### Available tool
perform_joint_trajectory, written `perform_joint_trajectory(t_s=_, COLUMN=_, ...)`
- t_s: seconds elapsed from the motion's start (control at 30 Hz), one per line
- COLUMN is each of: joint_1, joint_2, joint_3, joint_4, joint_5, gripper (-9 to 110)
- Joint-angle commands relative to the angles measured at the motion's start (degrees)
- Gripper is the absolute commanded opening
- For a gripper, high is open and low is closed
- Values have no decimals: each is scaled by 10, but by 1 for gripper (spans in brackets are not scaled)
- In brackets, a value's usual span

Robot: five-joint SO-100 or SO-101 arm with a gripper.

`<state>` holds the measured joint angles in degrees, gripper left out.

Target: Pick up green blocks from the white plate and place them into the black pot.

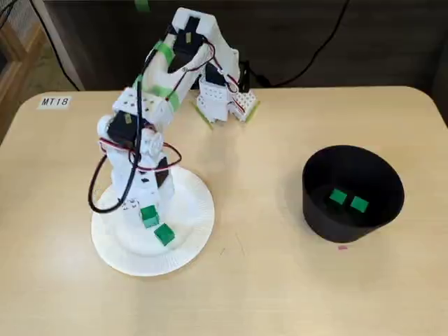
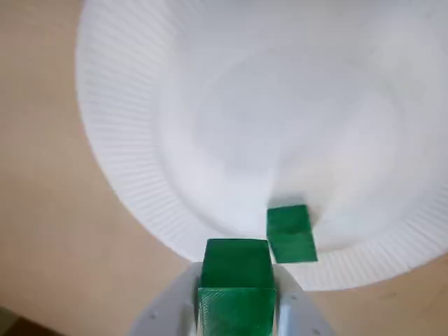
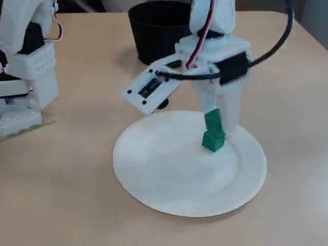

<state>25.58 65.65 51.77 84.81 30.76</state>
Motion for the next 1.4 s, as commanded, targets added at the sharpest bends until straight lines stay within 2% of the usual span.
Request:
perform_joint_trajectory(t_s=0.0, joint_1=-31, joint_2=91, joint_3=-105, joint_4=-13, joint_5=-94, gripper=-2)
perform_joint_trajectory(t_s=0.1, joint_1=-105, joint_2=151, joint_3=-123, joint_4=-40, joint_5=-206, gripper=-2)
perform_joint_trajectory(t_s=0.23, joint_1=-253, joint_2=215, joint_3=-114, joint_4=-39, joint_5=-347, gripper=-2)
perform_joint_trajectory(t_s=0.33, joint_1=-378, joint_2=260, joint_3=-62, joint_4=-82, joint_5=-400, gripper=-2)
perform_joint_trajectory(t_s=0.5, joint_1=-512, joint_2=439, joint_3=279, joint_4=-307, joint_5=-374, gripper=-2)
perform_joint_trajectory(t_s=0.7, joint_1=-612, joint_2=504, joint_3=549, joint_4=-474, joint_5=-369, gripper=-2)
perform_joint_trajectory(t_s=0.87, joint_1=-655, joint_2=500, joint_3=671, joint_4=-554, joint_5=-365, gripper=-2)
perform_joint_trajectory(t_s=1.07, joint_1=-664, joint_2=492, joint_3=689, joint_4=-550, joint_5=-360, gripper=-2)
perform_joint_trajectory(t_s=1.1, joint_1=-664, joint_2=492, joint_3=689, joint_4=-545, joint_5=-361, gripper=3)
perform_joint_trajectory(t_s=1.17, joint_1=-660, joint_2=498, joint_3=689, joint_4=-529, joint_5=-377, gripper=29)
perform_joint_trajectory(t_s=1.2, joint_1=-657, joint_2=502, joint_3=689, joint_4=-522, joint_5=-380, gripper=35)
perform_joint_trajectory(t_s=1.27, joint_1=-646, joint_2=513, joint_3=689, joint_4=-507, joint_5=-381, gripper=40)
perform_joint_trajectory(t_s=1.37, joint_1=-628, joint_2=525, joint_3=685, joint_4=-497, joint_5=-381, gripper=39)
